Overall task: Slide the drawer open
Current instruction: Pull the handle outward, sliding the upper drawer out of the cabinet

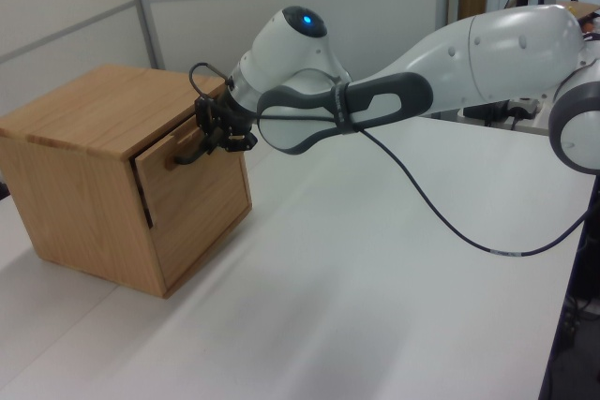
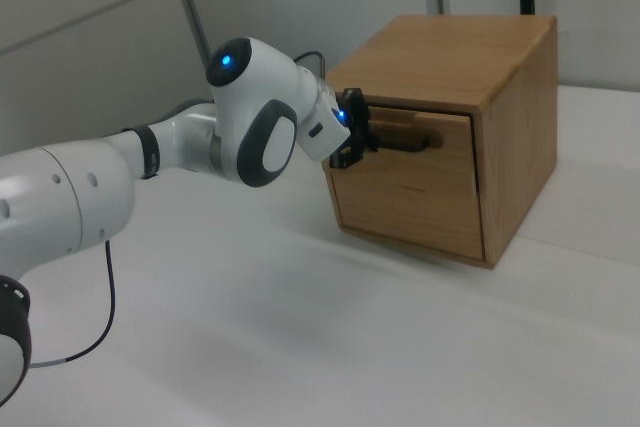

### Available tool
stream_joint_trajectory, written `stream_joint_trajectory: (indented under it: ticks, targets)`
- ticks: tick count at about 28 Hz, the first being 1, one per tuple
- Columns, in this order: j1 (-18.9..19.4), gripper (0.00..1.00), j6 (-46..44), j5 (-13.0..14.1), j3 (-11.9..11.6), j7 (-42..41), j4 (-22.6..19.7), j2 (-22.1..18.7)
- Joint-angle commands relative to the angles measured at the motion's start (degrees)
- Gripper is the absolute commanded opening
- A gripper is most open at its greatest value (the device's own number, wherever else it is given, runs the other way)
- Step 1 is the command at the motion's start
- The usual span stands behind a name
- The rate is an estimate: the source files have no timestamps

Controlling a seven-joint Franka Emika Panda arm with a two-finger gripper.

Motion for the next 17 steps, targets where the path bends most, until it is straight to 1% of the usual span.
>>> stream_joint_trajectory:
  ticks: [1,3,7,10,17]
  targets:
    - [0.34,0.0,-8.1,-1.52,-0.16,-1.46,-0.37,-4.73]
    - [0.35,0.0,-9.77,-1.52,-0.16,-1.46,-0.46,-5.52]
    - [0.35,0.0,-15.92,-1.52,0.01,-1.38,-0.63,-6.93]
    - [0.43,0.0,-21.01,-1.0,0.01,-1.11,-0.55,-7.89]
    - [0.52,0.0,-27.97,-0.21,0.1,-0.23,-0.72,-10.09]
